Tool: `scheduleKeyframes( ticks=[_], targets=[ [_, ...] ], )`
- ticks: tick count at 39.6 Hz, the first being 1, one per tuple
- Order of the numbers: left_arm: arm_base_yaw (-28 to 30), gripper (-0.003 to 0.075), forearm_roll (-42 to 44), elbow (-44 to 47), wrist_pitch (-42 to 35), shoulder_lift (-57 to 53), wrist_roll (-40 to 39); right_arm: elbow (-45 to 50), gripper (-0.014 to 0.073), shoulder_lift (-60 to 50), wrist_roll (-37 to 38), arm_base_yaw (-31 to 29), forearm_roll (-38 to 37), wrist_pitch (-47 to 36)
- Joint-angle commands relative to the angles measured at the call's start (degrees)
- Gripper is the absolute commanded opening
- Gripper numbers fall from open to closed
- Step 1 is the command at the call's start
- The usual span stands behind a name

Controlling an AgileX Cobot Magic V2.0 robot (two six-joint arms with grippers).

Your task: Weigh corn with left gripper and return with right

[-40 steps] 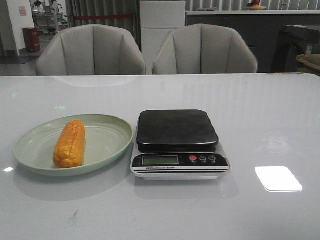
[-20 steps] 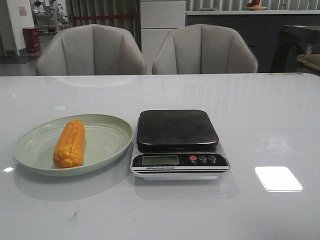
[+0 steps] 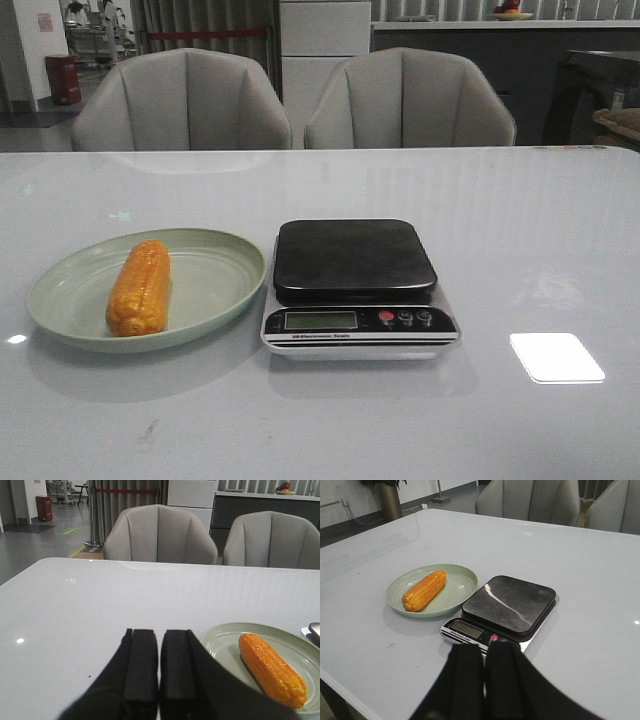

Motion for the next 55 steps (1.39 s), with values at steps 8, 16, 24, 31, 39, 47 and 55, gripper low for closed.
scheduleKeyframes(
  ticks=[8, 16, 24, 31, 39, 47, 55],
  targets=[
    [0.07, 0.0125, -0.11, 1.83, -4.69, -1.31, -0.04, -1.72, 0.0165, 0.54, -0.65, 0.05, -0.01, -4.38],
    [0.07, 0.0125, -0.11, 1.83, -4.69, -1.31, -0.04, -1.72, 0.0165, 0.54, -0.65, 0.05, -0.01, -4.38],
    [0.07, 0.0125, -0.11, 1.83, -4.69, -1.31, -0.04, -1.72, 0.0165, 0.54, -0.65, -0.01, -0.57, -4.61],
    [0.07, 0.0125, -0.11, 1.83, -4.69, -1.21, -0.04, -1.14, 0.0165, 0.50, -0.65, -2.24, -5.28, -5.90],
    [0.07, 0.0125, -0.11, 1.83, -4.69, -1.21, -0.04, 2.63, 0.0165, -0.53, -0.65, -13.74, -5.31, -11.79],
    [0.07, 0.0125, -0.11, 1.83, -4.69, -1.21, -0.04, 9.18, 0.0165, -7.89, -0.65, -24.87, -5.37, -15.94],
    [0.07, 0.0125, -0.11, 1.83, -4.69, -1.11, -0.04, 13.54, 0.0165, -12.57, -0.65, -26.88, -6.81, -18.49]
  ],
)
